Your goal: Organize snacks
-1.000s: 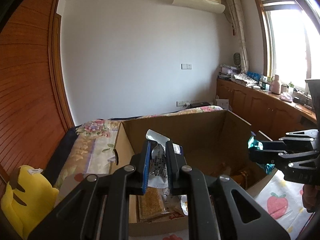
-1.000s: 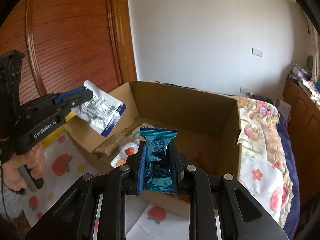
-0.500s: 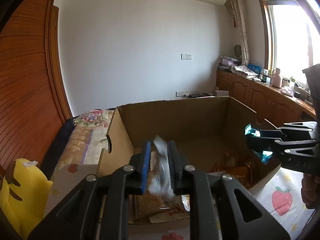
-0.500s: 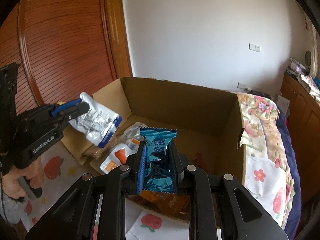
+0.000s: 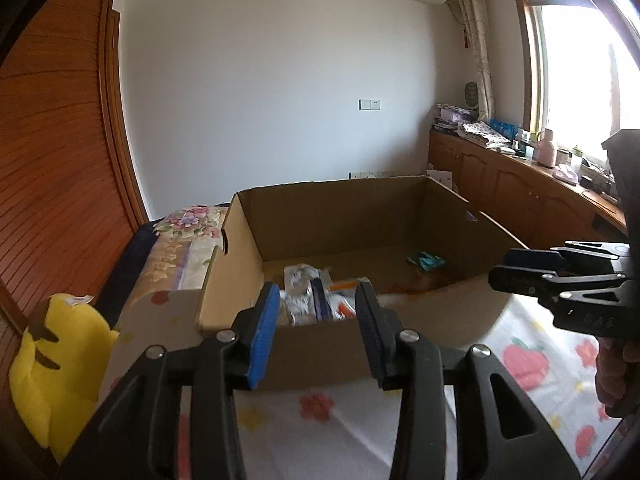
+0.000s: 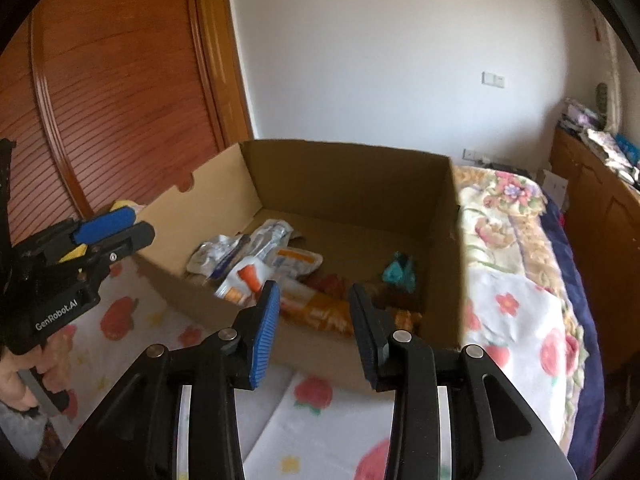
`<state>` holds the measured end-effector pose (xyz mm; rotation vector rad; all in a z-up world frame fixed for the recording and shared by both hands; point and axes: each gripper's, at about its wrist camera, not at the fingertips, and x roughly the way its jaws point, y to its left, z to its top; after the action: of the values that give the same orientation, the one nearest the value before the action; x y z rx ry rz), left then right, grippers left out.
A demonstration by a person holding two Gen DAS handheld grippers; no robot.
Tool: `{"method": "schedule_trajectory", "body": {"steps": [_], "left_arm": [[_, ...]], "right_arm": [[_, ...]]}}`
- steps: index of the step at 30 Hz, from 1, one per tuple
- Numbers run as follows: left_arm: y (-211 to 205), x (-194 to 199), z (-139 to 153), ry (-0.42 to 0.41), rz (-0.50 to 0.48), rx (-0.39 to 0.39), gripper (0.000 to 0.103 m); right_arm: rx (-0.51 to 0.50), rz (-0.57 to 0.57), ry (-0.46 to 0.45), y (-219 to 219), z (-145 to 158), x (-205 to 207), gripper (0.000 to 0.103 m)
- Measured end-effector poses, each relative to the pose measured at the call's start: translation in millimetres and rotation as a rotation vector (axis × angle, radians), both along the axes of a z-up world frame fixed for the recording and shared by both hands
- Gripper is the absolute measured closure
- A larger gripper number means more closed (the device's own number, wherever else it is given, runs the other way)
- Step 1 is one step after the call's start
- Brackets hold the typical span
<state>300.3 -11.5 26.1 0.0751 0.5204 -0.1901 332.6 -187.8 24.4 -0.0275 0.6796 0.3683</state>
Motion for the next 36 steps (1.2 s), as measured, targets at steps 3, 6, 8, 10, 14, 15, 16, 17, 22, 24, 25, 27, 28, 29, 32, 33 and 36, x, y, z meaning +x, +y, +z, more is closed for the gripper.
{"method": "schedule_trajectory", "body": {"steps": [3, 6, 8, 10, 14, 15, 16, 17, 22, 24, 25, 27, 28, 29, 32, 33, 36], "left_arm": [[-2, -29, 5, -0.008, -0.001, 0.005, 0.061], [-2, -53, 9, -0.013, 0.001, 0.001, 0.061], [-1, -70, 11, -0.019, 0.001, 0.0, 0.06], [-1, -86, 12, -0.03, 0.011, 0.006, 0.059], [-4, -112, 12, -0.046, 0.022, 0.021, 0.058], [-5, -119, 11, -0.049, 0.024, 0.025, 0.057], [-5, -123, 11, -0.051, 0.024, 0.028, 0.057], [-6, -129, 9, -0.053, 0.027, 0.031, 0.052], [-6, -154, 2, -0.049, 0.038, 0.029, 0.048], [-7, -164, -1, -0.051, 0.047, 0.029, 0.035], [-7, -168, -3, -0.059, 0.051, 0.029, 0.035], [-7, -175, -5, -0.064, 0.064, 0.035, 0.034], [-7, -177, -7, -0.056, 0.068, 0.04, 0.034], [-8, -179, -8, -0.049, 0.072, 0.043, 0.034], [-9, -186, -12, -0.031, 0.077, 0.043, 0.028], [-9, -188, -13, -0.03, 0.079, 0.04, 0.019], [-7, -195, -15, -0.034, 0.083, 0.023, 0.014]], "right_arm": [[0.008, -0.007, -0.011, -5, 8, -29, 0.066], [0.0, -0.021, -0.044, -8, 15, -63, 0.066], [0.005, -0.029, -0.061, -10, 20, -85, 0.065], [0.01, -0.035, -0.076, -12, 24, -103, 0.064], [0.006, -0.055, -0.103, -11, 25, -136, 0.062], [0.005, -0.061, -0.11, -11, 24, -145, 0.06], [0.005, -0.071, -0.118, -13, 24, -152, 0.058], [0.005, -0.08, -0.125, -15, 23, -159, 0.058], [0.009, -0.126, -0.143, -22, 18, -185, 0.048], [0.001, -0.144, -0.153, -24, 16, -195, 0.044], [-0.001, -0.153, -0.158, -25, 14, -200, 0.04], [-0.007, -0.163, -0.161, -25, 11, -206, 0.035], [-0.014, -0.169, -0.162, -25, 10, -211, 0.032], [-0.02, -0.177, -0.167, -26, 8, -215, 0.03], [-0.013, -0.192, -0.173, -28, 5, -223, 0.018], [-0.009, -0.197, -0.174, -29, 4, -225, 0.015], [-0.011, -0.207, -0.172, -28, 2, -229, 0.011]]}}
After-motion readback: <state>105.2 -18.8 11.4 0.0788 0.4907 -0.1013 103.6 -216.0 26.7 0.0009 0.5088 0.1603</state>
